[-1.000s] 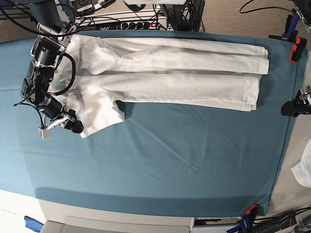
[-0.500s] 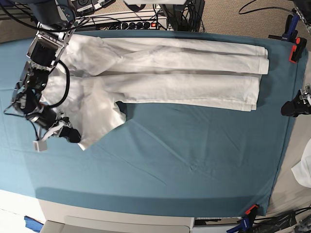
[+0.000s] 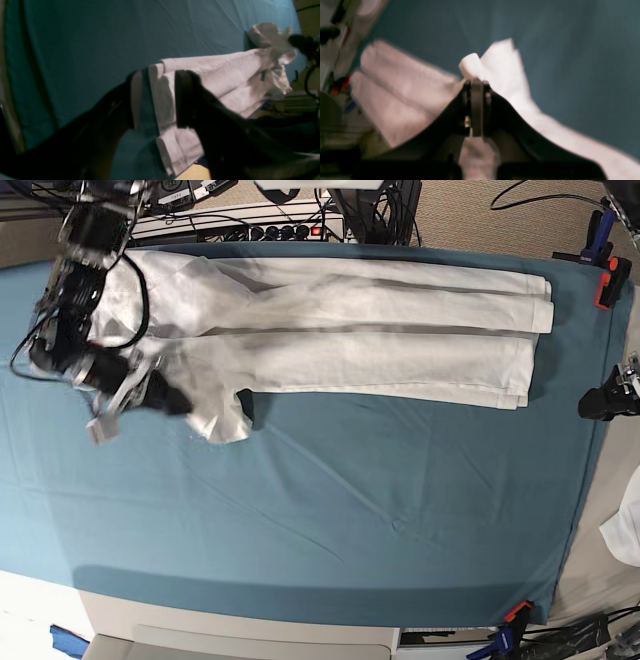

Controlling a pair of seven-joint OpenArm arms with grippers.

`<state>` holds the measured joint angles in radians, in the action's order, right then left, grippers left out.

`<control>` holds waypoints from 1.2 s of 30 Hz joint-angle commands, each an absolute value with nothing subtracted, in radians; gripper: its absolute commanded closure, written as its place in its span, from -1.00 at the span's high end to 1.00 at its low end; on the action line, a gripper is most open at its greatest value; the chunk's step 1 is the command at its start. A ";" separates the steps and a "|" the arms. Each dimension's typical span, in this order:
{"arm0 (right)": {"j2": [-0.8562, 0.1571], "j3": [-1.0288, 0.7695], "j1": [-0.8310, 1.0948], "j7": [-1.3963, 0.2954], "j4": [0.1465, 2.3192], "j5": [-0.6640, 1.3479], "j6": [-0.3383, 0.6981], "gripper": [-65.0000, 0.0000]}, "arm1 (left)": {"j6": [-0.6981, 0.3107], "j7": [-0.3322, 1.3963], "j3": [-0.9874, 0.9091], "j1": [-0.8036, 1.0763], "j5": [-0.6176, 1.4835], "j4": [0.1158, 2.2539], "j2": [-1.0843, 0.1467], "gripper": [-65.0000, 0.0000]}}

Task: Fold the T-shirt properly
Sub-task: 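Grasp the shirt's sleeve end with the right gripper and tuck it inward, then move the left gripper to the strip's hem end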

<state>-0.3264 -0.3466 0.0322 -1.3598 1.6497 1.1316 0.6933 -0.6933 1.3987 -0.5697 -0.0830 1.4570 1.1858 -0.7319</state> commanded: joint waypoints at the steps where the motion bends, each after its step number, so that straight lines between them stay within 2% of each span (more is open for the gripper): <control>1: -0.341 -0.333 0.046 -1.342 1.700 1.163 0.698 -1.00 | -0.698 1.388 -0.579 -0.099 1.484 1.200 -0.762 -0.29; 10: -0.341 -0.202 0.281 -1.335 1.943 1.125 0.698 -1.00 | -0.698 1.387 -0.579 -0.099 1.484 1.200 -0.762 -0.29; 17: -0.341 -0.204 0.368 -1.336 1.959 1.124 0.698 -1.00 | -0.698 1.386 -0.579 -0.099 1.484 1.200 -0.762 -0.29; 26: -0.341 -0.204 0.385 -1.335 1.959 1.045 0.698 -1.00 | -0.698 1.379 -0.579 -0.099 1.484 1.200 -0.762 -0.29; 27: -0.341 -0.204 0.385 -1.335 1.959 1.045 0.698 -0.89 | -0.698 1.375 -0.579 -0.099 1.484 1.200 -0.762 -0.29; 30: -0.341 -0.204 0.385 -1.325 1.959 1.046 0.698 -0.37 | -0.698 1.337 -0.579 -0.099 1.484 1.200 -0.762 -0.28; 31: -0.341 -0.204 0.385 -1.322 1.959 1.046 0.698 -0.30 | -0.698 1.322 -0.579 -0.099 1.484 1.200 -0.762 -0.28; 36: -0.341 -0.206 0.382 -1.305 1.984 1.046 0.698 -0.29 | -0.698 1.308 -0.579 -0.095 1.484 1.200 -0.762 -0.28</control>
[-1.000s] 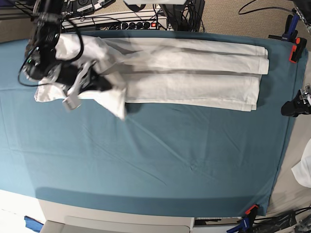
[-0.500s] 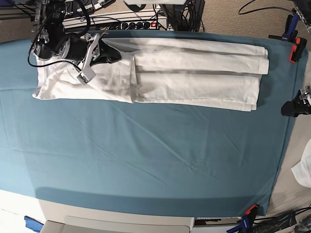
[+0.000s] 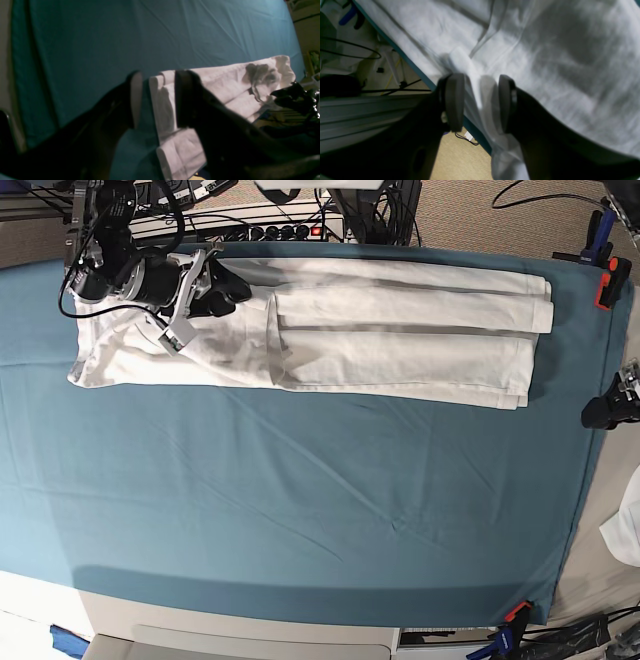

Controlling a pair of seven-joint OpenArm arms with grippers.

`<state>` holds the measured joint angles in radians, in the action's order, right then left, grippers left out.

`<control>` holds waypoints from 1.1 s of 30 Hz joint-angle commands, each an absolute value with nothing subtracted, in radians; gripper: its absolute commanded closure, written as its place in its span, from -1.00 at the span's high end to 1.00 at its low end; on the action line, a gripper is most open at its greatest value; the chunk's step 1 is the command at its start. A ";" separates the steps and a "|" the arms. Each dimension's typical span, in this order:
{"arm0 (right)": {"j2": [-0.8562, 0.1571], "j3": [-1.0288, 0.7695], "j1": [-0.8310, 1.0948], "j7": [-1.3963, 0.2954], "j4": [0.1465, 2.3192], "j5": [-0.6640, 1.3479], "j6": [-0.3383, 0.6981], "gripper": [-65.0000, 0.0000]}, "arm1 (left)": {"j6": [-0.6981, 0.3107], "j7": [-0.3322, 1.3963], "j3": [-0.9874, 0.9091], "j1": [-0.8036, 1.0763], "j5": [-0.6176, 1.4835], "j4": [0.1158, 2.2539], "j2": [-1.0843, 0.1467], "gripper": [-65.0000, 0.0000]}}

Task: Fold the T-shirt properly
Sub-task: 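Move the left gripper to the strip's hem end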

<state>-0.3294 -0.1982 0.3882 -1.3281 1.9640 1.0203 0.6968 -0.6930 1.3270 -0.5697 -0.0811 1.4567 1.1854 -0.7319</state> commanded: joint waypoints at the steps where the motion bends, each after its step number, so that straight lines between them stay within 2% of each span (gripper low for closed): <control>1: -0.340 -0.213 0.379 -1.305 1.999 1.042 0.698 -0.29 | -0.698 1.308 -0.579 -0.093 1.484 1.200 -0.762 -0.28; 4: -0.304 -0.277 0.352 -1.284 2.058 0.962 0.698 -0.29 | -0.698 1.307 -0.579 -0.076 1.484 1.200 -0.762 -0.28; 12: -0.138 -0.566 0.225 -1.090 2.097 0.825 0.698 -0.29 | -0.698 1.326 -0.579 0.075 1.484 1.200 -0.762 -0.28; 17: -0.131 -0.624 0.216 -1.084 2.096 0.825 0.698 -0.29 | -0.698 1.345 -0.579 0.158 1.484 1.200 -0.762 -0.26; 22: -0.130 -0.624 0.216 -1.083 2.092 0.825 0.698 -0.29 | -0.698 1.324 -0.578 0.187 1.484 1.200 -0.761 0.06; 27: -0.130 -0.623 0.216 -1.072 2.092 0.825 0.698 -0.29 | -0.672 1.266 -0.557 0.185 1.484 1.200 -0.753 0.07; 33: -0.130 -0.623 0.216 -1.069 2.092 0.825 0.698 -0.29 | -0.670 1.263 -0.432 0.151 1.484 1.200 -0.738 0.07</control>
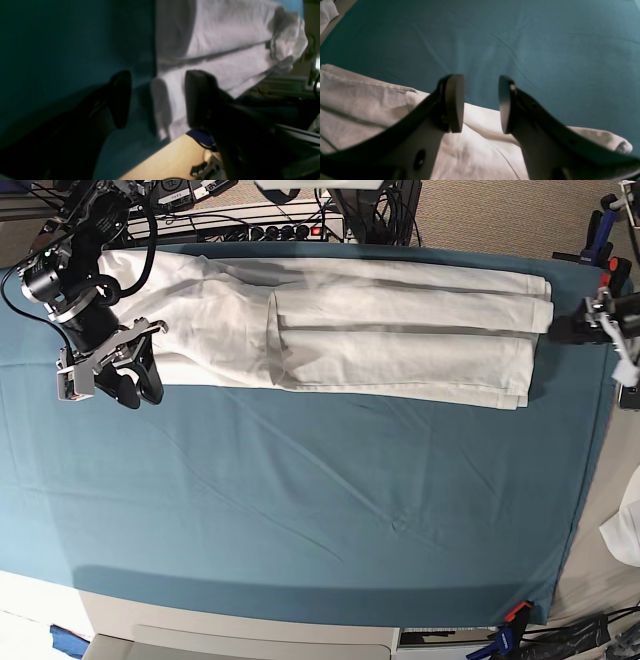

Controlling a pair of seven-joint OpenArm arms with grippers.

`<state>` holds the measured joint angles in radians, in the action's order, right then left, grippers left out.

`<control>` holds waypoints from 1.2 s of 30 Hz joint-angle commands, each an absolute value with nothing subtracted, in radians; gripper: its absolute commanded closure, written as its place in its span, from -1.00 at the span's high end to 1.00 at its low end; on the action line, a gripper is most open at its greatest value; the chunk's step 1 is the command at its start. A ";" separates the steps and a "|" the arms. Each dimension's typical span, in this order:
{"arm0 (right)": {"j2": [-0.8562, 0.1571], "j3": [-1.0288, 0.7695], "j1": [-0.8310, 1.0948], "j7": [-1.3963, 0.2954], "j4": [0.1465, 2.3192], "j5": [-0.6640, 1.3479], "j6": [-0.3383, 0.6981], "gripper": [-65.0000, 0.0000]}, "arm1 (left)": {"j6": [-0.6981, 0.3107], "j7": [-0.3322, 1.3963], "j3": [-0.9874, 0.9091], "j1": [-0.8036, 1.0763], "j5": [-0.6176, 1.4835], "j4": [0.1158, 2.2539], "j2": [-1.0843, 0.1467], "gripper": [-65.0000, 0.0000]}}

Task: Fold the T-shirt properly
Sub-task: 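Move the left gripper to the strip's hem end, then grasp the hem end of the strip with the left gripper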

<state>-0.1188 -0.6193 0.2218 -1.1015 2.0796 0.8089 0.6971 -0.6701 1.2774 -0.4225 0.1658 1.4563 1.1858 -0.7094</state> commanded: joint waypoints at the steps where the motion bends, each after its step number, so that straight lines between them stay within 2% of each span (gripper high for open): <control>1: -0.130 -0.623 0.216 -1.070 2.093 0.825 0.698 -0.29 | -0.670 1.262 -0.424 0.141 1.484 1.200 -0.728 0.07; 15: -0.130 -0.623 0.216 -1.070 2.092 0.818 0.698 -0.29 | -0.649 1.248 -0.303 0.100 1.449 1.200 -0.665 0.07; 36: -0.130 -0.623 0.216 -1.070 2.093 0.818 0.698 -0.29 | -0.625 1.210 -0.341 0.097 1.322 1.200 -0.686 0.07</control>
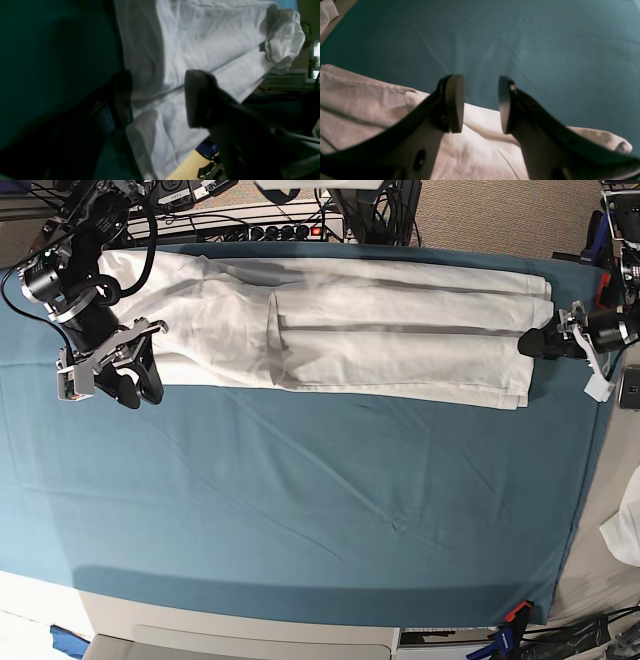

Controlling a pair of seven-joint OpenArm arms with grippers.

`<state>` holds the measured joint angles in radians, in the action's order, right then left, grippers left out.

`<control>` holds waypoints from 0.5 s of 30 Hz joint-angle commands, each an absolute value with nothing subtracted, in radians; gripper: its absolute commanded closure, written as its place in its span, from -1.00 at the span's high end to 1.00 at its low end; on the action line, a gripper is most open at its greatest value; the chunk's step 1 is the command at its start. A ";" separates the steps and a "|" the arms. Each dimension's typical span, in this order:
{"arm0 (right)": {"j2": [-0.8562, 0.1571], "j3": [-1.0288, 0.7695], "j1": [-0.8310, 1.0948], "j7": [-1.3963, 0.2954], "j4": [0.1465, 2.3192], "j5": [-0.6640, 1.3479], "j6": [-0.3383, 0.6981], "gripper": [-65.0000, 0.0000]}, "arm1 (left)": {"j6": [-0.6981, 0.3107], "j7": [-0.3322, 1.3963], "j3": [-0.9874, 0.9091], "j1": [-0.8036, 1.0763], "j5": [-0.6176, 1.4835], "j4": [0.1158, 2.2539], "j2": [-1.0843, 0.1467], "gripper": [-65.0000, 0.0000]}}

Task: Fold the T-shirt properly
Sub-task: 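Grasp the hem end of the strip with the left gripper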

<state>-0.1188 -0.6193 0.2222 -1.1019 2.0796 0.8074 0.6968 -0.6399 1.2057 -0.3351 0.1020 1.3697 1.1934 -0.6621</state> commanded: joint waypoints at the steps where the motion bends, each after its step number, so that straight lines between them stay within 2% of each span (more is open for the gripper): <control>1: -0.130 -0.623 0.216 -1.070 2.093 0.818 0.698 -0.29 | -0.625 1.210 -0.341 0.097 1.322 1.200 -0.684 0.07; 15: -0.130 -0.623 0.216 -1.070 2.093 0.818 0.698 -0.29 | -0.625 1.213 -0.340 0.103 1.320 1.200 -0.622 0.07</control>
<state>-0.1188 -0.6193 0.2218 -1.1015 2.0796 0.8074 0.6968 -0.6369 1.1759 -0.3428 0.1020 1.3624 1.1942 -0.6144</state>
